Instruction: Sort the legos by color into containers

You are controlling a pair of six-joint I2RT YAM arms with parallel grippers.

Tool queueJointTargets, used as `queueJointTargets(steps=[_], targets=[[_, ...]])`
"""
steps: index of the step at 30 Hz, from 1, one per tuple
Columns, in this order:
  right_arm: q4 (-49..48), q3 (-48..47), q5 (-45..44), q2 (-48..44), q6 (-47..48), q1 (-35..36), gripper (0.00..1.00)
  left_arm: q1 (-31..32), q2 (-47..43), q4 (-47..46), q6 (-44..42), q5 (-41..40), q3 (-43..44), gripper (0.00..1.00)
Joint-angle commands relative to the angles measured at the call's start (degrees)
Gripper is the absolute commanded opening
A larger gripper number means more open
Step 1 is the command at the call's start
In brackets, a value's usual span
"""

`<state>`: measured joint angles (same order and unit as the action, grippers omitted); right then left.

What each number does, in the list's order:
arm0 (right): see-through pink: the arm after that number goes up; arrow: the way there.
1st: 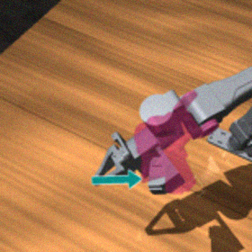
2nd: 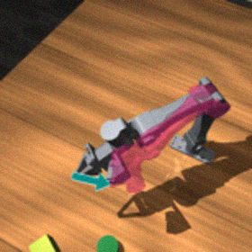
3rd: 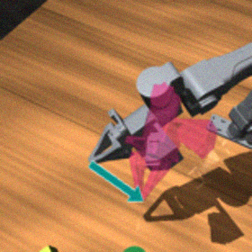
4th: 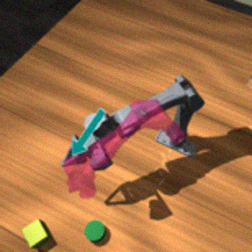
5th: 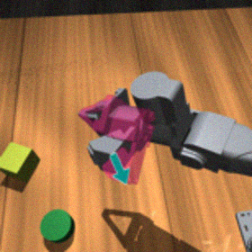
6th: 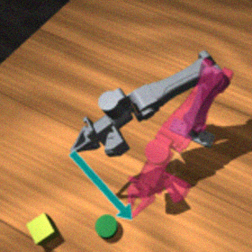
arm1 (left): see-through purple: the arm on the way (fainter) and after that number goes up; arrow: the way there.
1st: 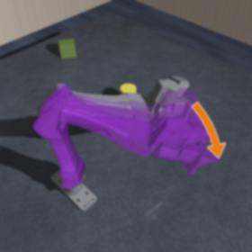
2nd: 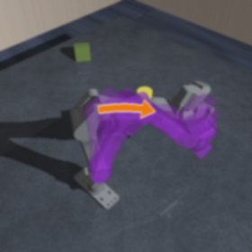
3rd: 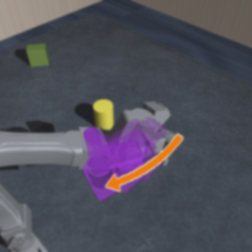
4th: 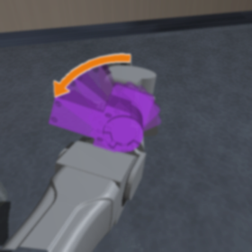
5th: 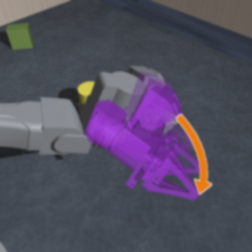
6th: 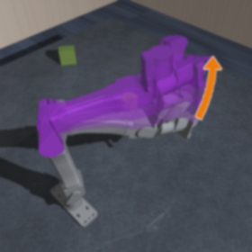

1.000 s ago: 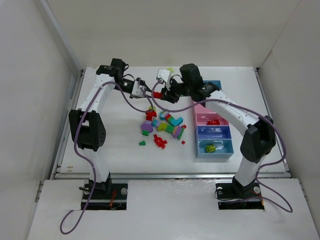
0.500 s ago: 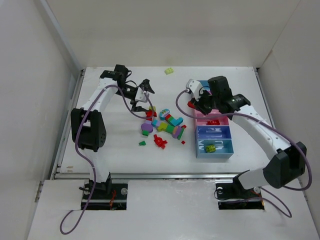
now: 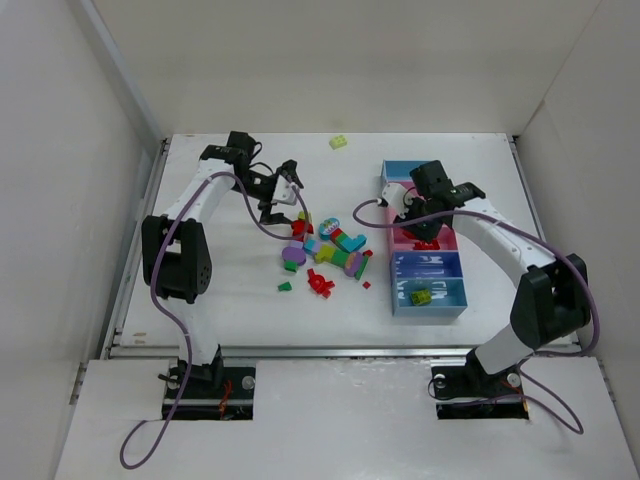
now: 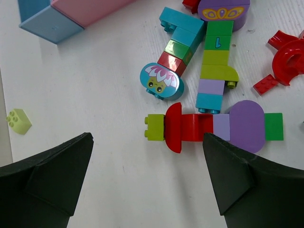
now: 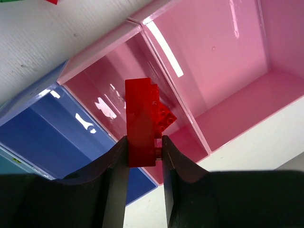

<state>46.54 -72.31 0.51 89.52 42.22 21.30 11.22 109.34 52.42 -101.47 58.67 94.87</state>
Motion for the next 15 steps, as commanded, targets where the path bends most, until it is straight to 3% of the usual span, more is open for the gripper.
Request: queueJointTargets(steps=[1, 9, 15], targets=[[-0.49, -1.08, -0.69, -1.98, 1.20, -0.29, 0.00, -0.06, -2.38, 0.84, 0.84, 0.48, -0.48, 1.00], [-1.02, 1.29, -2.80, -1.98, 1.20, -0.82, 0.00, -0.59, -1.85, -0.30, 0.84, -0.66, -1.00, 1.00], [-2.16, 1.91, -2.80, -1.45, 1.20, -1.35, 0.00, -0.59, -1.85, -6.27, 8.56, -3.21, -1.53, 1.00]])
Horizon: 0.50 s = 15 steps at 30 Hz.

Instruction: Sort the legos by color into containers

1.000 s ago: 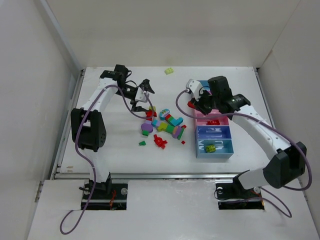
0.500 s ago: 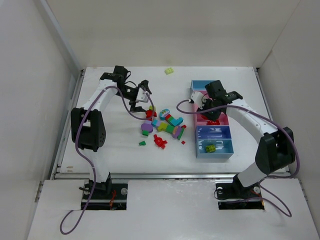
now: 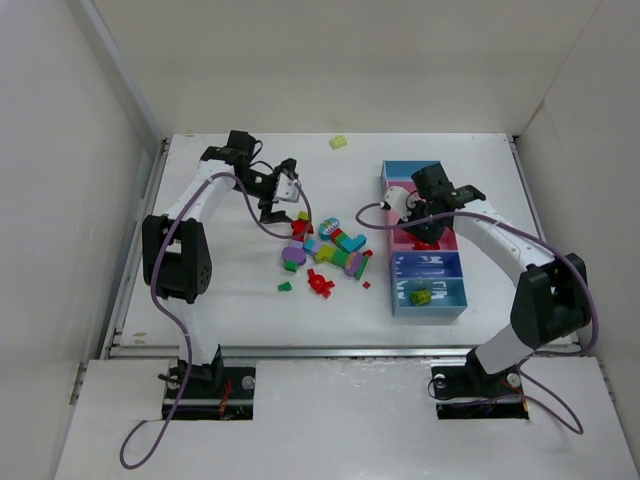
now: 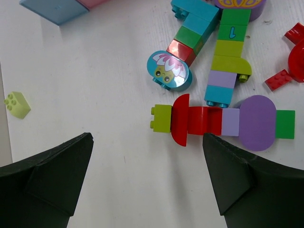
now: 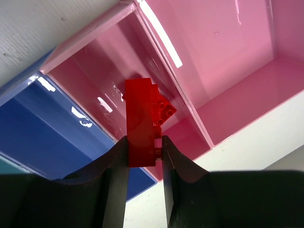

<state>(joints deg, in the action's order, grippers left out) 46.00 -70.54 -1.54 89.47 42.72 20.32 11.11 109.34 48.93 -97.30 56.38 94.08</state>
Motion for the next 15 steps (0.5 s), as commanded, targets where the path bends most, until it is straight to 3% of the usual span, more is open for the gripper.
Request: queueJointTargets(steps=[1, 9, 15], targets=[[-1.61, 0.66, -0.74, -1.41, 0.70, -0.36, 0.00, -0.48, -1.85, -4.61, 6.57, -1.53, -1.27, 1.00], [-2.67, 0.67, -1.27, -1.40, 0.70, -0.36, 0.00, 0.05, -1.85, -8.58, 12.74, -5.40, -0.74, 1.00], [-3.20, 1.20, -1.27, -1.40, 0.70, -0.36, 0.00, 1.19, -1.85, -16.31, 22.66, -11.64, -0.74, 1.00]])
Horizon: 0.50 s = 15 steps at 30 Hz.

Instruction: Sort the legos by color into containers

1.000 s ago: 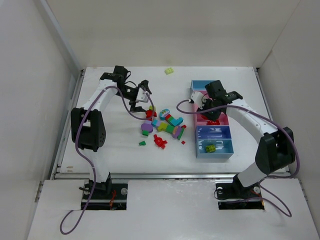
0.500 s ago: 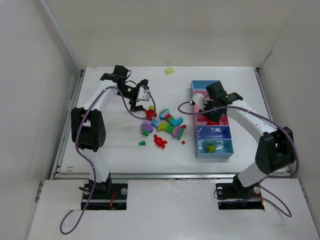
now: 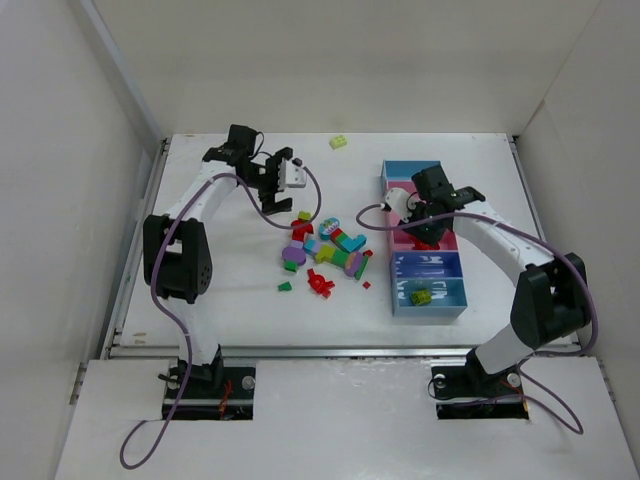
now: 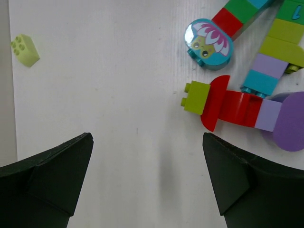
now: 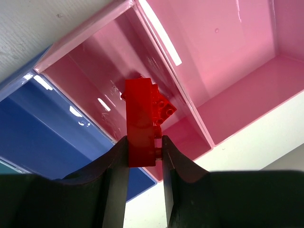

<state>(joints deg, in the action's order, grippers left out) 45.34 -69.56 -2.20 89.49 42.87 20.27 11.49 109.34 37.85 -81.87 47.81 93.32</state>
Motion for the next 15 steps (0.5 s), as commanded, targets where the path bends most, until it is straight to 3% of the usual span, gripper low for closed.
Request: queueJointTargets(steps=[1, 7, 12, 15], targets=[[-2.54, 0.21, -0.62, -1.43, 0.55, -0.32, 0.00, 0.82, -1.85, -6.37, 8.55, -5.08, 0.02, 1.00], [-3.07, 0.74, -4.12, -3.96, 0.55, -1.02, 0.00, 2.66, -3.08, -18.48, 23.38, -14.49, -1.56, 1.00], [-3.86, -0.40, -5.98, -10.90, -2.08, -4.80, 0.00, 3.81, -3.08, -20.62, 27.55, -18.46, -1.56, 1.00], [-7.01, -2.07, -0.55, -18.90, -2.09, -5.95, 0.00, 4.42, -3.08, -20.62, 28.25, -18.46, -2.61, 1.00]])
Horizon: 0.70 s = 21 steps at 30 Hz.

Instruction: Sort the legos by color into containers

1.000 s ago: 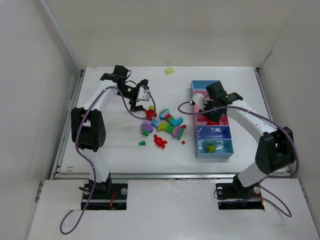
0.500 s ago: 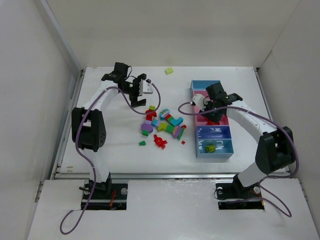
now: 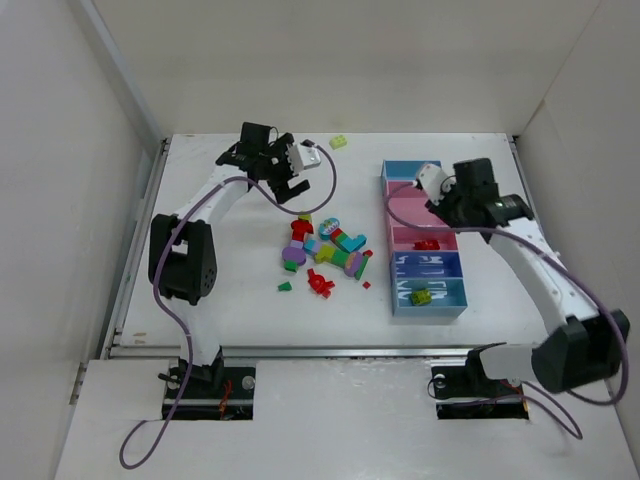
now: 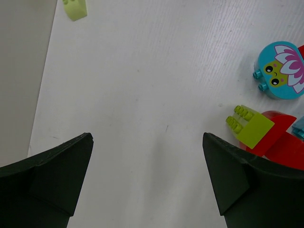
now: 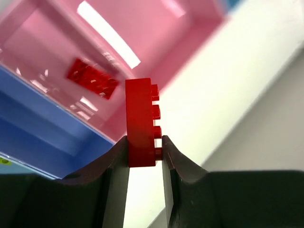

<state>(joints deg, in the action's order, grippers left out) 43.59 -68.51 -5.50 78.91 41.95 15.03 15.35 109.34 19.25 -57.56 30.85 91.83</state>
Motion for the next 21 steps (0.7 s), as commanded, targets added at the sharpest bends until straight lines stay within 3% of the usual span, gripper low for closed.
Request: queueJointTargets(steps=[1, 5, 9, 21], targets=[[-6.32, -3.82, 6.43, -10.43, -0.56, -0.70, 0.00, 0.55, -3.08, -2.02, 3.95, -1.50, -1.13, 1.00], [-16.31, -4.44, 13.21, -20.54, -0.56, -0.70, 0.00, 1.17, -3.08, -2.02, 5.00, -0.97, -1.66, 1.00], [-21.79, -2.51, 14.46, -27.31, -0.56, -0.70, 0.00, 1.70, -3.08, -2.02, 5.62, -0.97, -2.18, 1.00], [-20.39, -3.03, 15.52, -28.47, -0.03, -0.70, 0.00, 2.22, -3.61, -2.55, 6.67, -0.97, -2.71, 1.00]])
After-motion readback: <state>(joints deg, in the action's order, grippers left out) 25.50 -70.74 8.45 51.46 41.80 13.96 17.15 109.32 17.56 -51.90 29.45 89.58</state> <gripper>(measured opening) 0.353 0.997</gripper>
